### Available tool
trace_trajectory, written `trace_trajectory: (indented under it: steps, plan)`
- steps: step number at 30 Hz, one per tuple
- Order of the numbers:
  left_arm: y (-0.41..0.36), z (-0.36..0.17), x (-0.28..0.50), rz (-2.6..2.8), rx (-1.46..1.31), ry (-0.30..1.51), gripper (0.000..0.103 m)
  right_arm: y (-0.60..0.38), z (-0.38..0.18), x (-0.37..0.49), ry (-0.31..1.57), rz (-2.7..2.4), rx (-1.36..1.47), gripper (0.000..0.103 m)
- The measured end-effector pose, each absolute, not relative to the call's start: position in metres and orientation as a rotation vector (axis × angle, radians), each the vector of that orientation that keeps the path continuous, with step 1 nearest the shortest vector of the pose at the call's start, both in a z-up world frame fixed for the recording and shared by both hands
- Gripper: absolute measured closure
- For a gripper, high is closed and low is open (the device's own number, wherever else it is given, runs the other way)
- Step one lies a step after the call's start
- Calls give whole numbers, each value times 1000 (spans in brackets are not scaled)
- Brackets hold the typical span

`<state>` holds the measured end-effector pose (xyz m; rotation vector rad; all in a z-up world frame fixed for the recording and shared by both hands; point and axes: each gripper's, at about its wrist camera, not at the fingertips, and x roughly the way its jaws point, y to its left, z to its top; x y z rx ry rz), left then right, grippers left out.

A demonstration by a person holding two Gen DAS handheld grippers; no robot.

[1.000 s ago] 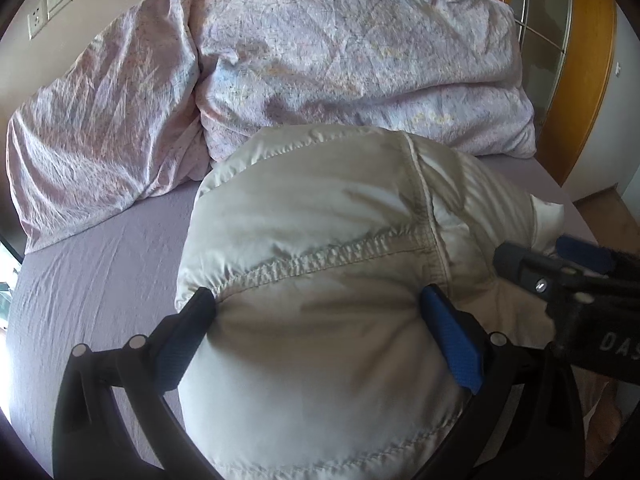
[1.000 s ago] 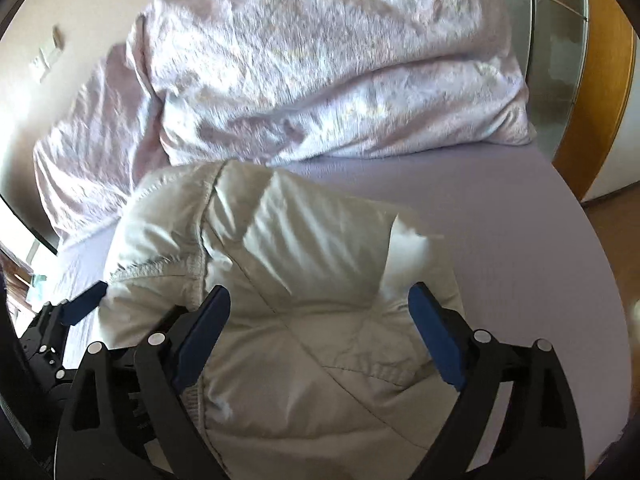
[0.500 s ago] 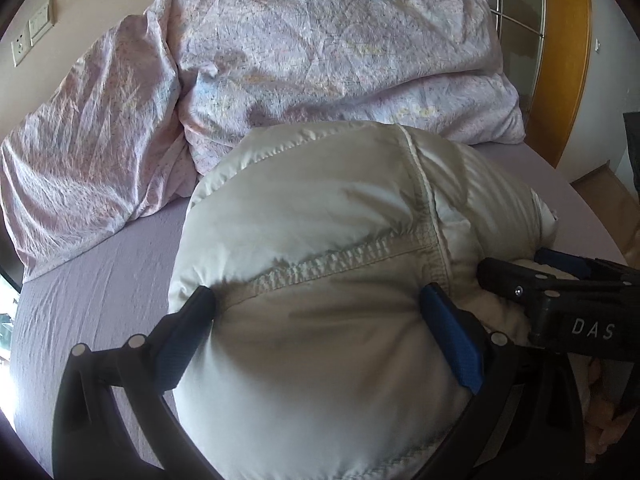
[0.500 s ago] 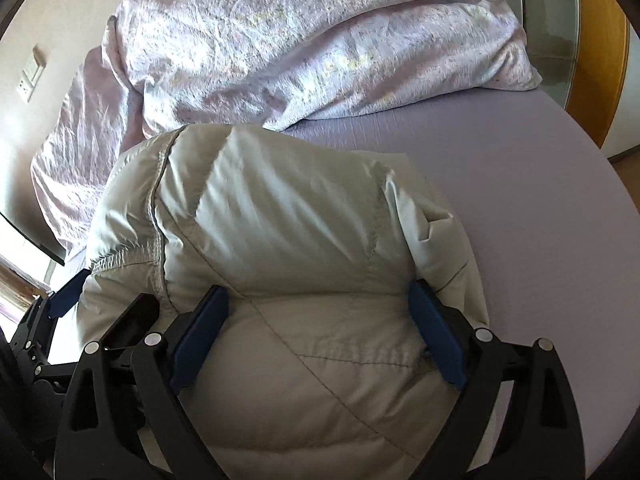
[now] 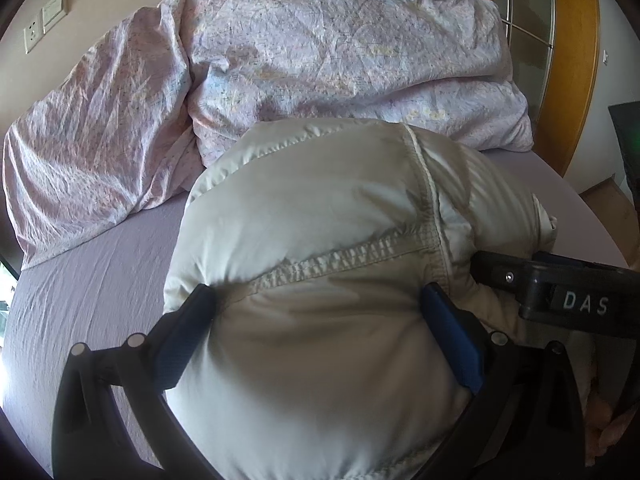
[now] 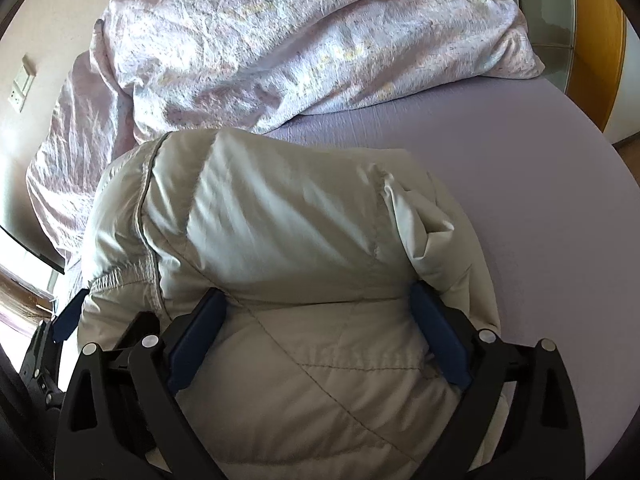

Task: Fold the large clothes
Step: 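Grasp the sides of the jacket bundle with both grippers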

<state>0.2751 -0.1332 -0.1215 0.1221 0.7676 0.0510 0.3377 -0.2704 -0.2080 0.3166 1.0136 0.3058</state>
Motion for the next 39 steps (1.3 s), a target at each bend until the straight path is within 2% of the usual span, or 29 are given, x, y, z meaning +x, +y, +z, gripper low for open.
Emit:
trace_trajectory:
  steps: [39]
  plan:
    - [-133,-135,277,67,118,728,2,-268,-215,342,983,324,317,5]
